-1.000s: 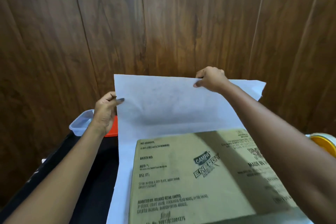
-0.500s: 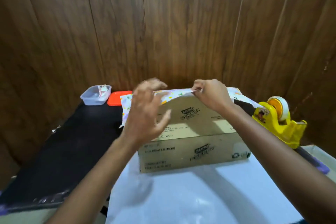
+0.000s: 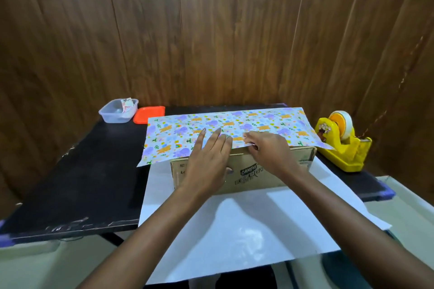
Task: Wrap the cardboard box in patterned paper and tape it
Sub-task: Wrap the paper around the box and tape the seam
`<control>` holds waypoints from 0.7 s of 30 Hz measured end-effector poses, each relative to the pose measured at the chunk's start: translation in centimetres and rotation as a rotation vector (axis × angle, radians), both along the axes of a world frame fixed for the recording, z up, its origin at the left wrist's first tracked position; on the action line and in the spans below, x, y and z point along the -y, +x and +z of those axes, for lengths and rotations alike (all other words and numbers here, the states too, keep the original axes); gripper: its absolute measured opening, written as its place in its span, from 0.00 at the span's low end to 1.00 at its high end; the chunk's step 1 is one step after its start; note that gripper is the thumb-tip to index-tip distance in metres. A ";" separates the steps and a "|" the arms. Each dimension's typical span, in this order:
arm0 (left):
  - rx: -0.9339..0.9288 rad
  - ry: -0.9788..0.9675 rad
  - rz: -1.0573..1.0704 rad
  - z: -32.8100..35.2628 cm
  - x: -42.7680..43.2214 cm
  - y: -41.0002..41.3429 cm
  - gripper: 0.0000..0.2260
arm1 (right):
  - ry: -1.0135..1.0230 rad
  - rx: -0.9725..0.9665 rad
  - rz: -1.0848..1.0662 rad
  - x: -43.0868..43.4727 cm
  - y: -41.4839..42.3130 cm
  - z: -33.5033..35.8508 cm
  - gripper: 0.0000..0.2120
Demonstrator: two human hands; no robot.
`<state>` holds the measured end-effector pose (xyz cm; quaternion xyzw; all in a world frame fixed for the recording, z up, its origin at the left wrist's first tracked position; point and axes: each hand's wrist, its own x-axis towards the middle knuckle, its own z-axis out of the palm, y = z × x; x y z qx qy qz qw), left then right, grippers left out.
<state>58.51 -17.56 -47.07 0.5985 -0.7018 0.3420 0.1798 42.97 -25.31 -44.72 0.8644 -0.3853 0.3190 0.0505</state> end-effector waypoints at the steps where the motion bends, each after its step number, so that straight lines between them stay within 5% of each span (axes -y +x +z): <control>1: -0.012 -0.007 -0.009 -0.2 0.0 0.0 0.35 | -0.011 0.012 0.005 -0.1 -0.1 -0.2 0.12; 8: -0.161 -0.017 -0.058 -1.1 0.3 -0.2 0.29 | 0.097 0.005 0.053 -0.5 -1.1 -0.3 0.12; 15: -0.206 -0.022 -0.048 -1.4 0.1 -0.3 0.29 | 0.434 -0.216 0.185 0.0 -3.9 0.6 0.25; 21: -0.208 -0.033 -0.048 -2.2 0.3 -0.3 0.26 | 0.282 -0.455 -0.122 0.8 -6.2 0.0 0.36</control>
